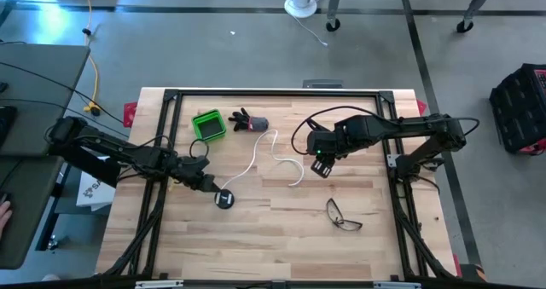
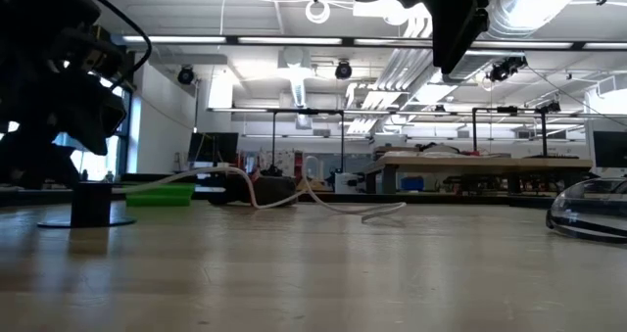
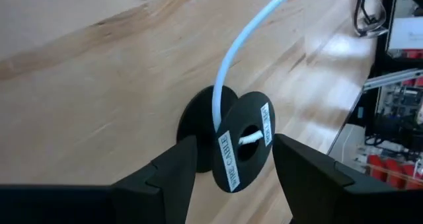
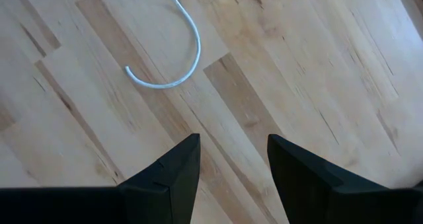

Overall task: Coil cords
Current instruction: Coil the white wire on the spool

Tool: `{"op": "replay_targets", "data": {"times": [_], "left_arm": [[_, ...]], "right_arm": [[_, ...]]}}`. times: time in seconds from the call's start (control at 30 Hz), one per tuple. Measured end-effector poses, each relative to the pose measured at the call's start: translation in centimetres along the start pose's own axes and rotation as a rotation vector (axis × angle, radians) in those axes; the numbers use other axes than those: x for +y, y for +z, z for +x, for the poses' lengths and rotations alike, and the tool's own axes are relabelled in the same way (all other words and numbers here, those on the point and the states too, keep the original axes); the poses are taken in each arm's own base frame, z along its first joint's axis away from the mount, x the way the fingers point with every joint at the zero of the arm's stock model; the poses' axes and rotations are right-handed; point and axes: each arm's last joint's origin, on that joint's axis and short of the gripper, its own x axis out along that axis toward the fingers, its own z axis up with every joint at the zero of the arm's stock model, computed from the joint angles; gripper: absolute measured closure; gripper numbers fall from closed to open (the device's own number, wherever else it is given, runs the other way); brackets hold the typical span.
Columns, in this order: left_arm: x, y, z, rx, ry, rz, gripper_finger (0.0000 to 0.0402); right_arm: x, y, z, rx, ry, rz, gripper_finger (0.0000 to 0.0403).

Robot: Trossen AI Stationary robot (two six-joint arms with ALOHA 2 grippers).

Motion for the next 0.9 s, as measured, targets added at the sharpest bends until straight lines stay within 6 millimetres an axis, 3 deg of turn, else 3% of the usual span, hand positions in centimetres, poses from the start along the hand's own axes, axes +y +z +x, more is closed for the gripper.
{"op": "replay_targets", "data": {"times": [0.57,0.9], "left_arm": [[0.3,-3.1,0.1,-0.052,0.037,-0.142,0.0207],[0.1,-3.7,0.8,-0.094,0.017,-0.188,0.0207]], "right_arm": [[-0.1,0.5,0.1,-0.030,0.015,-0.038,0.0231],[-0.1,0.6,0.1,-0.042,0.022,-0.044,0.0231]]}}
